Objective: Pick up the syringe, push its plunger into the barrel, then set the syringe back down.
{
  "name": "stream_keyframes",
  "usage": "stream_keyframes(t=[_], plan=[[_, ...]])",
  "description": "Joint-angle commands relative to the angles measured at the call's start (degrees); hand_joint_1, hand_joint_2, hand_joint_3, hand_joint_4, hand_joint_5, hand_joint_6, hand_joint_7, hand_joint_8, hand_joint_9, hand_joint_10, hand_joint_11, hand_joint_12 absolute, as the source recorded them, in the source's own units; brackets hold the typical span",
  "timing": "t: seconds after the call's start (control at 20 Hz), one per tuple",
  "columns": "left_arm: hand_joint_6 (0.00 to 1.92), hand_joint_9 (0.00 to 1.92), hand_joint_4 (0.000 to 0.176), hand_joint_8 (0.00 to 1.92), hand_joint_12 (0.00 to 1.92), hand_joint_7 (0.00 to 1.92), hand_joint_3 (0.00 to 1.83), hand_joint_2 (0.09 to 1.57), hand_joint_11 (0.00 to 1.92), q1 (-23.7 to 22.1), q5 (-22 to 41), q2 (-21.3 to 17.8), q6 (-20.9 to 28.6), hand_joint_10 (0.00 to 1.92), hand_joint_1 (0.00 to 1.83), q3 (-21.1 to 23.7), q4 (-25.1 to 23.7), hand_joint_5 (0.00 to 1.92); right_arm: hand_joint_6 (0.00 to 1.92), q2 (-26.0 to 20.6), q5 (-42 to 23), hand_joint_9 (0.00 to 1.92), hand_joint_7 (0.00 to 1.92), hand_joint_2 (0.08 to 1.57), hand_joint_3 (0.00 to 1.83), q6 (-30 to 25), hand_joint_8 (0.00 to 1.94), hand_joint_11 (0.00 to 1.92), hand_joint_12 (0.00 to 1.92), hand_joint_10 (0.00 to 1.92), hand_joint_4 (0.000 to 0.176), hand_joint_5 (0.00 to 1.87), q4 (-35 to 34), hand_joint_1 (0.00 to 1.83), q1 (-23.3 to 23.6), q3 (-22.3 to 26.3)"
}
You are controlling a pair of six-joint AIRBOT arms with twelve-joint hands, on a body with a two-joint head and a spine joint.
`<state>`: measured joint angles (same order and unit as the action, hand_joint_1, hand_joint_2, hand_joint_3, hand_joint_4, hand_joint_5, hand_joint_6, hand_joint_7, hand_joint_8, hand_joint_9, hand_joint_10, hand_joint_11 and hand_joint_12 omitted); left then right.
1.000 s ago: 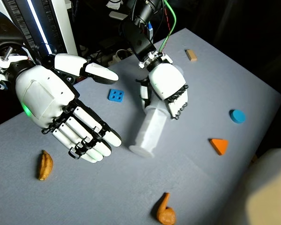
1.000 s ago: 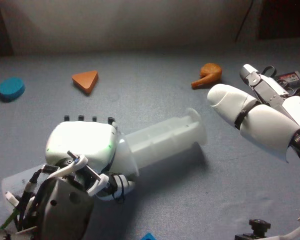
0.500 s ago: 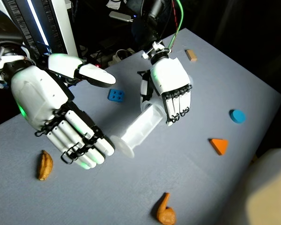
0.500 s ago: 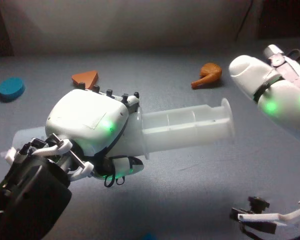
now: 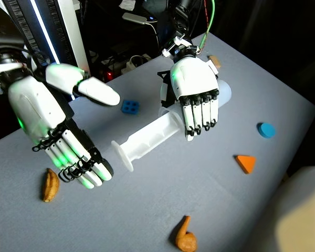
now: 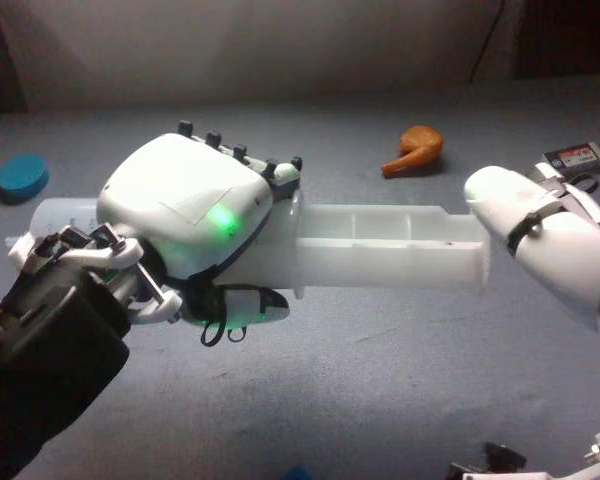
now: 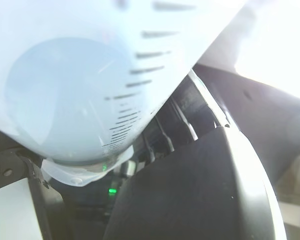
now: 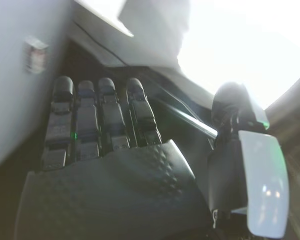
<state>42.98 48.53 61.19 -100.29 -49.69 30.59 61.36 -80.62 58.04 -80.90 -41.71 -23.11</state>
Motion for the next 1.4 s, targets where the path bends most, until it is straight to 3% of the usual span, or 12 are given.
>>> stream_keyframes(t=[0.0,0.2,0.3,0.45,0.65,1.1,1.35], plan=[[0.94,0.97,0.000,0.89,1.10,1.02,0.00,1.11,0.84,-1.5,4.8,-0.3,0.0,1.24,1.37,-0.5,-3.5,0.89,0.00,0.3,-2.9,0.00,0.00,1.09,0.00,-1.1,0.00,0.00,0.25,0.00,0.082,0.00,6.2,0.00,0.3,-0.1],[1.01,0.91,0.000,0.96,1.10,0.98,0.00,1.13,0.83,-1.5,4.9,-0.5,0.0,1.28,1.37,-0.7,-3.7,0.85,0.00,1.6,-2.2,0.00,0.00,1.09,0.00,-2.7,0.00,0.00,0.26,0.00,0.082,0.00,6.2,0.00,1.4,-1.3],[1.01,0.90,0.000,0.97,1.12,0.98,0.00,1.13,0.81,-1.5,4.9,-0.5,0.0,1.29,1.37,-0.8,-3.7,0.84,0.00,2.1,-1.5,0.00,0.00,1.09,0.00,-2.7,0.00,0.00,0.17,0.00,0.082,0.00,6.2,0.00,1.4,-2.3],[0.97,0.96,0.000,0.89,1.14,1.03,0.00,1.11,0.80,-1.4,5.1,-0.5,0.0,1.25,1.38,-1.0,-3.7,0.86,0.00,2.7,-0.9,0.00,0.00,1.09,0.00,-2.7,0.00,0.00,0.16,0.00,0.083,0.00,4.5,0.00,1.6,-2.5],[1.04,0.96,0.000,0.92,1.15,1.01,0.00,1.12,0.80,-2.0,4.9,-0.3,0.0,1.25,1.37,-1.6,-3.6,0.83,0.00,3.9,-0.1,0.00,0.00,1.09,0.00,-2.1,0.00,0.00,0.25,0.00,0.082,0.01,1.1,0.00,4.0,-2.1],[1.03,0.98,0.000,0.87,1.15,1.03,0.00,1.11,0.81,-3.3,3.9,0.0,-0.5,1.22,1.37,-2.2,-3.6,0.84,0.00,6.3,2.0,0.00,0.00,1.09,0.00,0.2,0.00,0.00,0.21,0.00,0.082,0.01,1.0,0.00,6.5,-2.1],[1.03,0.97,0.000,0.89,1.16,1.02,0.00,1.12,0.81,-3.9,3.3,0.2,-0.7,1.24,1.37,-2.7,-2.2,0.84,0.00,8.9,3.8,0.00,0.00,1.09,0.00,1.6,0.00,0.00,0.29,0.00,0.082,0.01,1.0,0.00,9.1,-3.7]])
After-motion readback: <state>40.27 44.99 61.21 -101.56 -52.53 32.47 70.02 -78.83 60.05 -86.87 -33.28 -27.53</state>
